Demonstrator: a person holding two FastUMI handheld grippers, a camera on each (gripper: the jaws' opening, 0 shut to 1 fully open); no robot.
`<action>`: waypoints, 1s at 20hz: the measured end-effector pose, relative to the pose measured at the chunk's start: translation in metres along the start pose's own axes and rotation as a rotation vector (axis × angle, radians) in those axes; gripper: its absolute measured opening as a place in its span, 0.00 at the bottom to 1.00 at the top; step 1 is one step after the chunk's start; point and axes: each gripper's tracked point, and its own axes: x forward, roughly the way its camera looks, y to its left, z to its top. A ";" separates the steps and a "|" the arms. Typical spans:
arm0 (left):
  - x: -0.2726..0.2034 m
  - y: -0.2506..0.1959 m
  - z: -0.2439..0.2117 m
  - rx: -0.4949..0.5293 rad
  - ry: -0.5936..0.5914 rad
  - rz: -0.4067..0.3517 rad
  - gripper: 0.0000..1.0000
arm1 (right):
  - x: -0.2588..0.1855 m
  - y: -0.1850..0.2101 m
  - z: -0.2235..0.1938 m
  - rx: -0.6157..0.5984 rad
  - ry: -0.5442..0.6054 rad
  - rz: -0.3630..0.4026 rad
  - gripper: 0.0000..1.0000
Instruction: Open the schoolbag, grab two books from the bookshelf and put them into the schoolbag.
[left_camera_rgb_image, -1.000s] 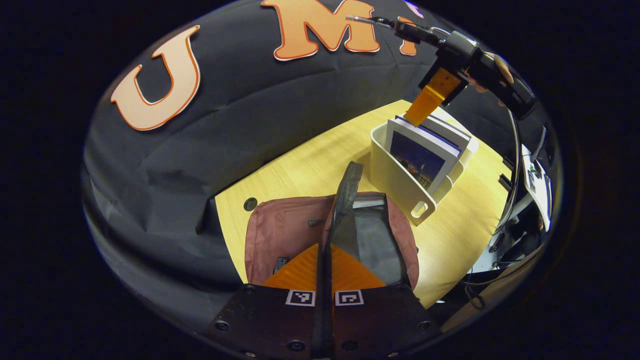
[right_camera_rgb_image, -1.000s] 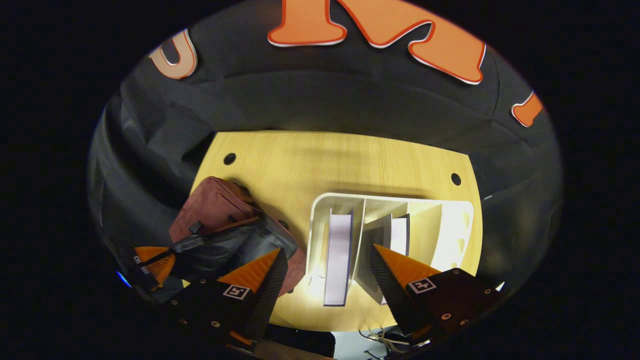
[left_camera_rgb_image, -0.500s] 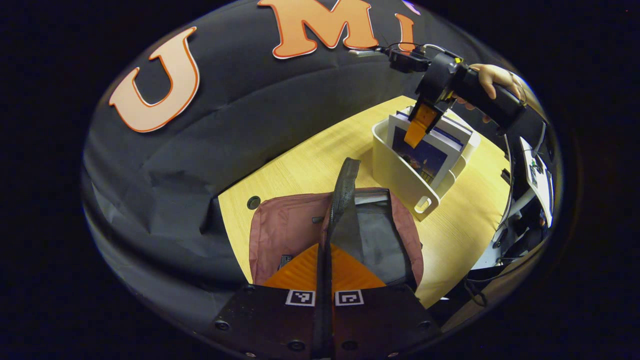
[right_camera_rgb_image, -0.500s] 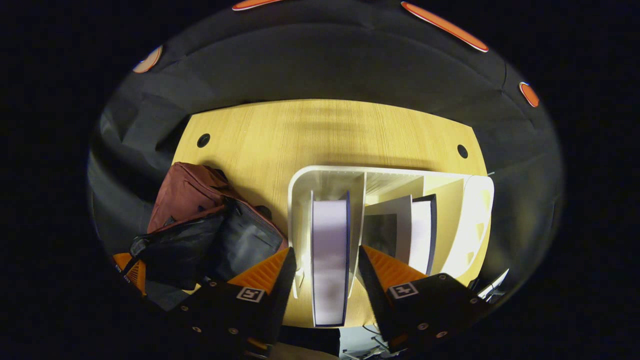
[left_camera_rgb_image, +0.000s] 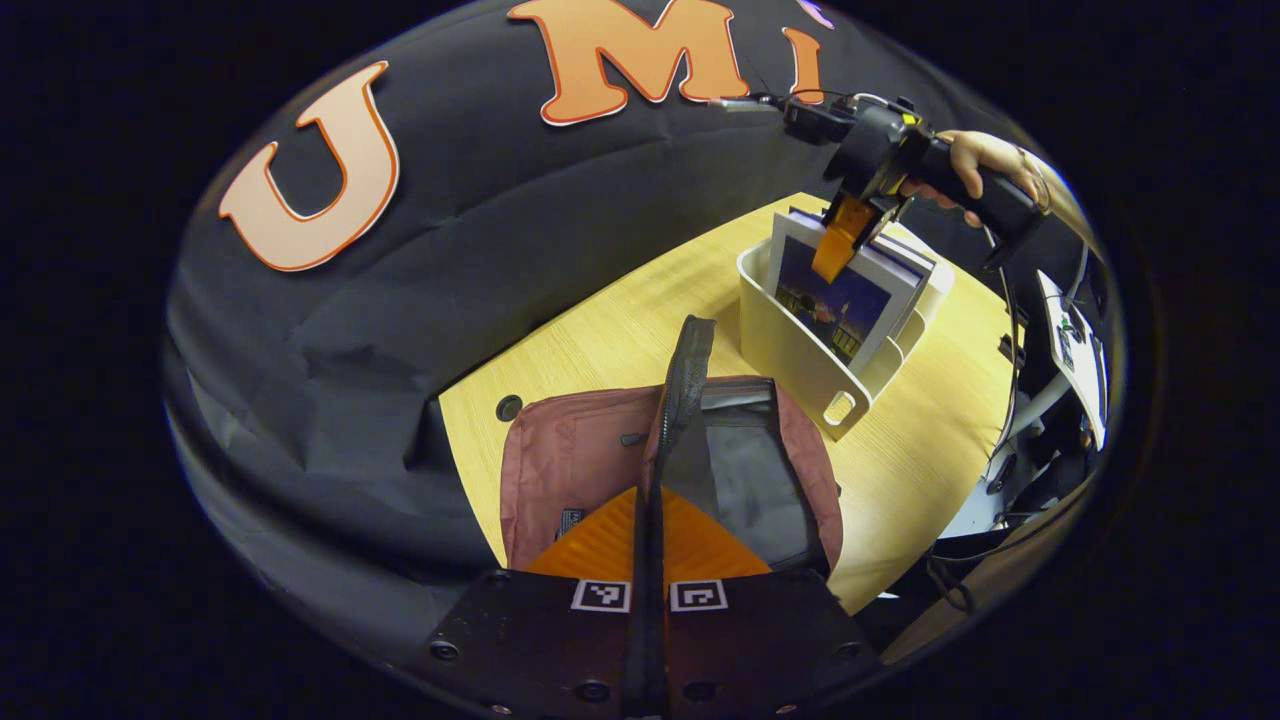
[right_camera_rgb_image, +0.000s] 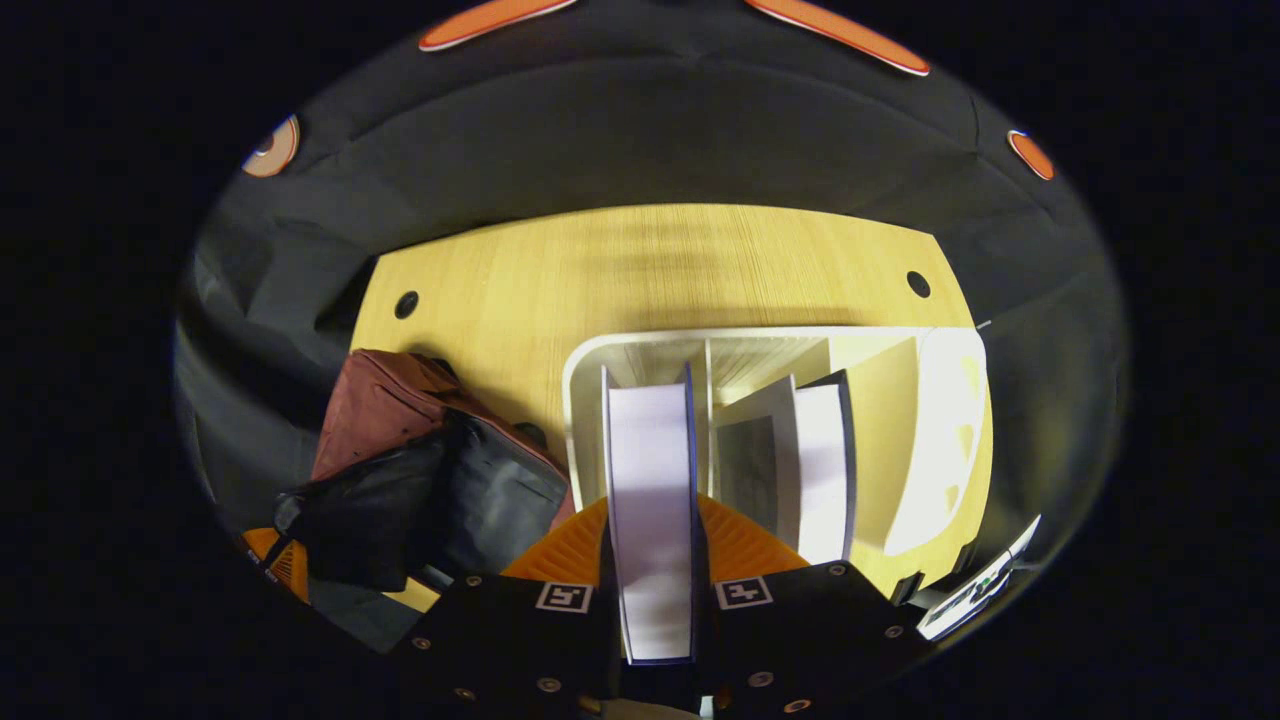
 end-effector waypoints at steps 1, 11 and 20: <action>0.000 -0.001 0.001 0.002 -0.001 0.000 0.00 | -0.011 -0.001 0.004 0.002 -0.020 0.004 0.30; 0.002 -0.003 0.001 0.005 0.004 0.002 0.00 | -0.152 -0.003 0.003 0.018 -0.257 0.142 0.30; -0.002 0.001 0.005 0.052 0.002 0.041 0.00 | -0.144 0.038 -0.069 0.151 -0.290 0.415 0.30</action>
